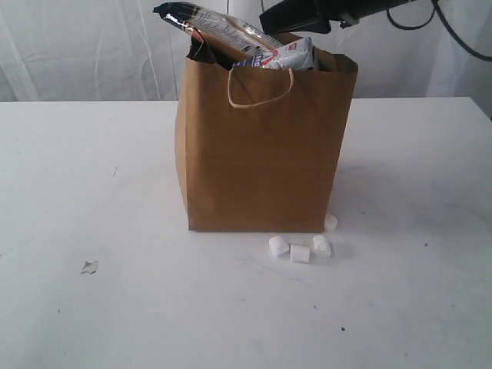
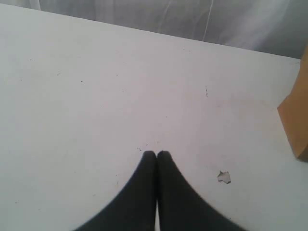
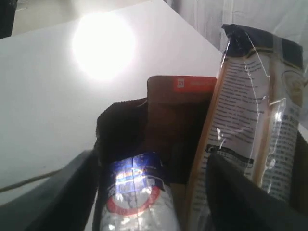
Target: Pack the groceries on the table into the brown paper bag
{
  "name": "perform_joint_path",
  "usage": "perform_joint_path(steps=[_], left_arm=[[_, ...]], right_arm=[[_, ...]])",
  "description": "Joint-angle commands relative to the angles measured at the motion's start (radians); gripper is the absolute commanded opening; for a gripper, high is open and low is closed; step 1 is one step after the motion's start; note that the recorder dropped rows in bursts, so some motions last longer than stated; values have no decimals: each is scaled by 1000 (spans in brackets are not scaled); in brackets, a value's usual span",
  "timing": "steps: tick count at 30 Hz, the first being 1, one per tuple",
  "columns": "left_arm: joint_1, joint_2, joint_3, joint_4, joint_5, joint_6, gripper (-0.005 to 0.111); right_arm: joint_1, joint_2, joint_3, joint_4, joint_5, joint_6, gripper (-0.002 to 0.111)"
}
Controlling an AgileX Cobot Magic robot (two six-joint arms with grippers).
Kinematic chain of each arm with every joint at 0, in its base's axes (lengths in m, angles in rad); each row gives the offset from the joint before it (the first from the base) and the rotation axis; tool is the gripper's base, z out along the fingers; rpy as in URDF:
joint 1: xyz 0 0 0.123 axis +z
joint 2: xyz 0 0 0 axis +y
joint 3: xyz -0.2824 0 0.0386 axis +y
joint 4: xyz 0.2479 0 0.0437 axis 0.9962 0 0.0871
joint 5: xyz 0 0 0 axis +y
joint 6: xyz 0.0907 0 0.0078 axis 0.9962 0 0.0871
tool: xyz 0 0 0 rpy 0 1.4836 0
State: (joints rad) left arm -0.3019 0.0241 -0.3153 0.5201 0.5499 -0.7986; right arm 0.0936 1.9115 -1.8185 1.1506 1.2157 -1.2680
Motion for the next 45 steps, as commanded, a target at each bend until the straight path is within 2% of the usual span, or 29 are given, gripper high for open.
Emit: perform_joint_path(steps=[1,9,12,16,19,25,32,35,40,45], left_arm=[[1,-4,4,5,-3,-10,0],[1,-4,4,5,-3,-10,0],[1,-4,4,5,-3,-10,0],[1,-4,4,5,-3,-10,0],[1,-4,4,5,-3,-10,0],[1,-4,4,5,-3,-10,0],[1,-4,4,5,-3,-10,0],[1,-4,4,5,-3,-10,0],[1,-4,4,5,-3,-10,0],[1,-4,4,5,-3,-10,0]], right_arm=[[-45,-79,-6,-152,-12,-2,60],[-137,-200,-6,-469,-37,167,52],[-176,-240,-6,-626,-44,300,48],[-221,-257,-6,-862,5,564,38],[-253,-255,31,-935,5,627,29],[-286,-255,218,-853,5,644,19],[-280,-244,477,-653,-2,617,5],[-256,-216,556,-583,-49,524,2],[-194,-153,636,-517,-132,320,5],[-113,-118,642,-481,-219,117,23]])
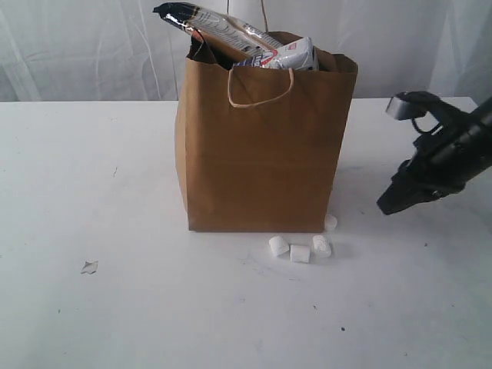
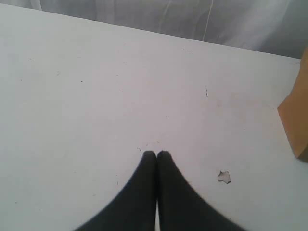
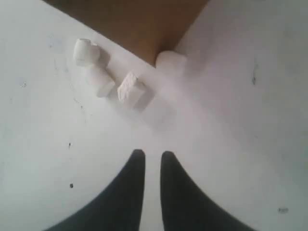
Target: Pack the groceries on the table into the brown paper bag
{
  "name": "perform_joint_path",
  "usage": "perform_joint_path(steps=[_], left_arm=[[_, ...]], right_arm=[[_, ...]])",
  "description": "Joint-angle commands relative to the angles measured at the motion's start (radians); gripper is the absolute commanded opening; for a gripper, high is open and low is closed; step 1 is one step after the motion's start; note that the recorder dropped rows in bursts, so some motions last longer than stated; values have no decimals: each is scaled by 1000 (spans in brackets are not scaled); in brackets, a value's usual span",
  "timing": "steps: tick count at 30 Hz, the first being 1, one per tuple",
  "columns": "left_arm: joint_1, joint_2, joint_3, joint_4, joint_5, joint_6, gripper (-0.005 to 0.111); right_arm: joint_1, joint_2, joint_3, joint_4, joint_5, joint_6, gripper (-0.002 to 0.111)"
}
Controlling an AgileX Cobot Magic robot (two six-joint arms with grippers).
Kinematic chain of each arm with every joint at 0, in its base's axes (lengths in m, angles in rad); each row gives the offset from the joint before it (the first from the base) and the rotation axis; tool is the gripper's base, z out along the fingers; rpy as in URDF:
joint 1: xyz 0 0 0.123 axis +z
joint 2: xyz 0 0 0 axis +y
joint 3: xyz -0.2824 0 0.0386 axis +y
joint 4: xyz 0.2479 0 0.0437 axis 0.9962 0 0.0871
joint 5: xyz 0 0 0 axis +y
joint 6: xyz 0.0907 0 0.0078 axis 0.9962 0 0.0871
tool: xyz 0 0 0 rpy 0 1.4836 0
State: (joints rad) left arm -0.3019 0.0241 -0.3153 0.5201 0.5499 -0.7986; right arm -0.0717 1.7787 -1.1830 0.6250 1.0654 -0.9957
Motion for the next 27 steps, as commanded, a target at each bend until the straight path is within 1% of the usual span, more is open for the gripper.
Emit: perform_joint_path(steps=[1,3,6,8,11,15,19,23,25,27], left_arm=[[1,-4,4,5,-3,-10,0],[1,-4,4,5,-3,-10,0],[1,-4,4,5,-3,-10,0],[1,-4,4,5,-3,-10,0],[1,-4,4,5,-3,-10,0],[1,-4,4,5,-3,-10,0],[1,-4,4,5,-3,-10,0],[1,-4,4,5,-3,-10,0],[1,-4,4,5,-3,-10,0],[1,-4,4,5,-3,-10,0]], right_arm=[[61,16,7,53,-88,-198,27],[79,23,7,53,-120,-308,38],[83,39,7,45,-127,-413,58],[83,50,7,45,-135,-422,66],[83,66,9,51,-137,-425,67],[83,101,9,51,-103,-593,66],[83,130,9,48,-154,-732,66],[83,167,9,116,-198,-827,66],[83,184,9,168,-204,-914,65],[83,197,9,210,-230,-949,63]])
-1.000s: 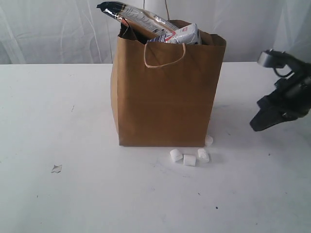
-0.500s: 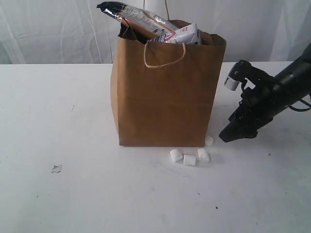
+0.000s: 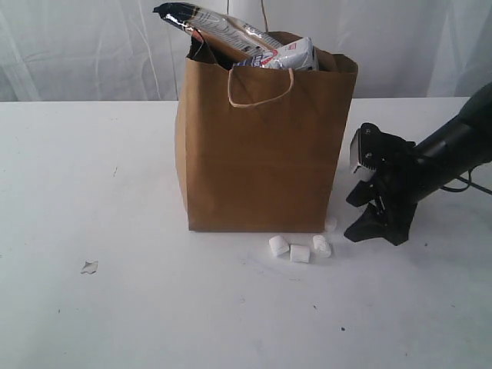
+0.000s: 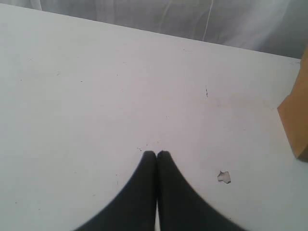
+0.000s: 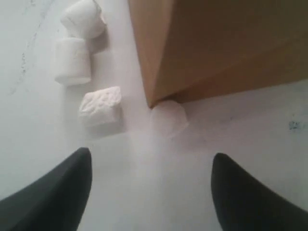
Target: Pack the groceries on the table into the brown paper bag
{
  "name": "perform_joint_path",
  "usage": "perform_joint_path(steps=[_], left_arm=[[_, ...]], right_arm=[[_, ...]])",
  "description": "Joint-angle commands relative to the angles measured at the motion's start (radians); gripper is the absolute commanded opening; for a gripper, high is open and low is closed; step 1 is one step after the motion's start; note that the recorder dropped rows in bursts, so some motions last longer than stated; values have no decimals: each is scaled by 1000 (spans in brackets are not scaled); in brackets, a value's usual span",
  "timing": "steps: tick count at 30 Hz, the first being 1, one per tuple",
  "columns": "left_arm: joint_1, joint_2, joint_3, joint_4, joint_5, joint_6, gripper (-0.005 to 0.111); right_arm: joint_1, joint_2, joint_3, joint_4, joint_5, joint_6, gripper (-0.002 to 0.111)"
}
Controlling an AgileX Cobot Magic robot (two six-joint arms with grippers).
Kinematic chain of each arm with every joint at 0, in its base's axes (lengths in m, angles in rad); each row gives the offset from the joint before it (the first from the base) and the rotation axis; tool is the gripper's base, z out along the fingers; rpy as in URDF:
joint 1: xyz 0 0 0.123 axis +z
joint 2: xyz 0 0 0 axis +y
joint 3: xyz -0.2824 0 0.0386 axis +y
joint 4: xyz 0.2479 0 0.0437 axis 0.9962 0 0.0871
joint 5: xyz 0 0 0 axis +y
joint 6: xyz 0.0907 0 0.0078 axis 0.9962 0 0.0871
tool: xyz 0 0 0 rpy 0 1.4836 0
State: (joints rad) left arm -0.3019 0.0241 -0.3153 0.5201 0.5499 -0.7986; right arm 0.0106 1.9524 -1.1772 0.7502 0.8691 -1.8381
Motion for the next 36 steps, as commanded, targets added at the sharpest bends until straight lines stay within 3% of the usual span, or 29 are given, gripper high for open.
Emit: perform_joint_path(steps=[1,9,20,36], left_arm=[[1,-4,4,5,-3,-10,0],[1,-4,4,5,-3,-10,0],[1,-4,4,5,-3,-10,0],[1,-4,4,5,-3,-10,0]], right_arm=[[1,28,3,105,-47,-117,62],[1,67,3,249,-44,-203,59],[29,119,3,245,-13,-248,58],[40,122,3,128,-60,-240,26]])
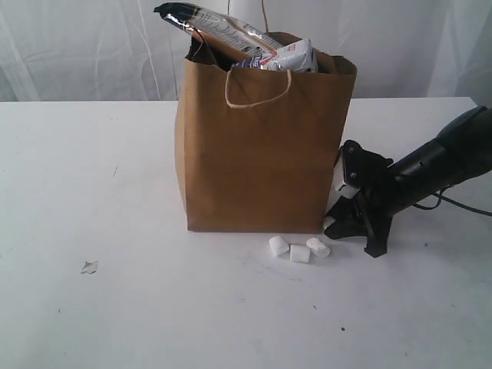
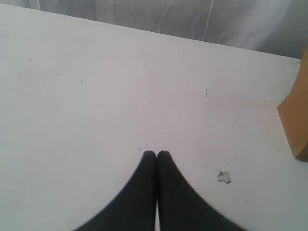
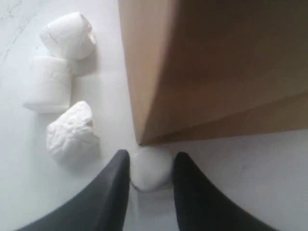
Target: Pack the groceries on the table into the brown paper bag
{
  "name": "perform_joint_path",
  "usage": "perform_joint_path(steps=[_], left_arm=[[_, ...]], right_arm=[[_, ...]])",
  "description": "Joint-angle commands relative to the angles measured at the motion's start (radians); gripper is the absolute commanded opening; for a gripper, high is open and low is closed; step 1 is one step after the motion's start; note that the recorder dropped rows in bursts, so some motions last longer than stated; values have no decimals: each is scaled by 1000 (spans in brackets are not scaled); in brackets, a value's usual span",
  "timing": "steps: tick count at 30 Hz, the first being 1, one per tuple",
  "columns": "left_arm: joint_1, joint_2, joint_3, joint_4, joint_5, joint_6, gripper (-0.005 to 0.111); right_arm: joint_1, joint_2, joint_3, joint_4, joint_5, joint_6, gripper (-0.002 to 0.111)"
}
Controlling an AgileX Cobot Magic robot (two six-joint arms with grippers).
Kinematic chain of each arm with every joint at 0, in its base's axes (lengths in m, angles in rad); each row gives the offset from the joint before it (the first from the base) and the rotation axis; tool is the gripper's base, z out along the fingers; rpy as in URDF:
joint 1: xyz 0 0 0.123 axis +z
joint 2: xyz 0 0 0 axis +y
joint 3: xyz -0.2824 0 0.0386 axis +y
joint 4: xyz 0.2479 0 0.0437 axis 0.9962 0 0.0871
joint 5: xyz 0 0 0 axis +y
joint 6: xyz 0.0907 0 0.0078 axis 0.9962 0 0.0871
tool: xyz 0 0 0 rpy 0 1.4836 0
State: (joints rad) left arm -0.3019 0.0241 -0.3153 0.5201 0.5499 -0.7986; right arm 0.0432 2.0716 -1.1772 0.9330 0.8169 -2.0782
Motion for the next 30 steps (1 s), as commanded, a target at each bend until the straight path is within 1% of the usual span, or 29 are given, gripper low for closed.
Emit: perform_joint_path(steps=[1,4,10,13,15,16,17,19,23,25,27,30], left_arm=[[1,-4,4,5,-3,-10,0],[1,-4,4,5,-3,-10,0],[1,-4,4,5,-3,-10,0],[1,-4,4,5,-3,-10,0],[1,-4,4,5,-3,-10,0],[1,-4,4,5,-3,-10,0],[1,-4,4,5,-3,-10,0],[1,-4,4,5,-3,-10,0],[1,-4,4,5,-3,-10,0],[1,-4,4,5,-3,-10,0],[1,-4,4,5,-3,-10,0],[1,-4,4,5,-3,-10,0]], right_arm=[[7,3,3,-54,-8,10,25],[7,-3,3,-31,-4,22,21],[7,-47,3,-30,-12,24,8],[5,-87,1,-40,-21,80,7],[5,-123,1,-85,-38,197,7],[5,-150,1,-144,-40,275,7],[3,-161,1,-180,-42,307,7],[-4,-210,1,-334,-61,471,7],[-39,-270,1,-461,-85,671,7],[-71,-298,1,-457,-77,775,7],[-100,-325,1,-446,-59,833,7],[-160,-382,1,-367,-45,916,6]])
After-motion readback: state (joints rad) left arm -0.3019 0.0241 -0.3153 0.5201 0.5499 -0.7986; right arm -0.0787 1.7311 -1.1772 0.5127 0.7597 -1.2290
